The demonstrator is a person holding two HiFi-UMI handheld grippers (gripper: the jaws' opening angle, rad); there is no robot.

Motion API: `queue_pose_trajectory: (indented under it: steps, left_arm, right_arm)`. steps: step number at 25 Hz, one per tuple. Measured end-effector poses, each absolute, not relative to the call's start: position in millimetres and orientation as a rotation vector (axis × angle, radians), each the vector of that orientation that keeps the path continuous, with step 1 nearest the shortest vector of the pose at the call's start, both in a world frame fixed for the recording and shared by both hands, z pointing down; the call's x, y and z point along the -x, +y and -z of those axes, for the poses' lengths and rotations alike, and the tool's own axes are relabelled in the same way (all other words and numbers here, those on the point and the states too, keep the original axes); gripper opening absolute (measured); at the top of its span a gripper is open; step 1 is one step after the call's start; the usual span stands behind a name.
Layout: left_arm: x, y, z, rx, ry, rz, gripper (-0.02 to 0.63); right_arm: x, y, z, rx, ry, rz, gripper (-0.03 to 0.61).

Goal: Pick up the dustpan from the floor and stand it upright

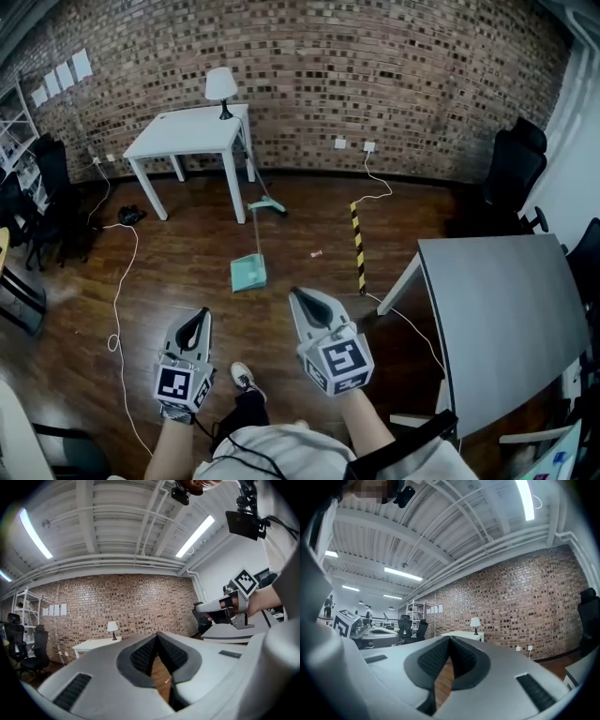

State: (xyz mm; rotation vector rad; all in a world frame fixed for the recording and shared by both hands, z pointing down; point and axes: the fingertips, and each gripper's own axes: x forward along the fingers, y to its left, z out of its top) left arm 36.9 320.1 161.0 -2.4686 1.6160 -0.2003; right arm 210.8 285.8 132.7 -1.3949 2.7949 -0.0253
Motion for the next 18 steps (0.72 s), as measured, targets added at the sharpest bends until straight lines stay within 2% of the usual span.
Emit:
queue_pose_trajectory:
  steps: [10,18]
  left_arm:
    - [-40.0,379.0,-148.0,2.490,1.596,0.215,0.006]
    - [0.2,383.8,-134.3,2.459,1.671,0.155,0.006]
  right_arm:
    - [-207.0,347.6,-141.4,1.416,2.801,0.094,-0.017]
    - [-194.9,357.9,-119.3,1.514,2.738,0.018,-0.017]
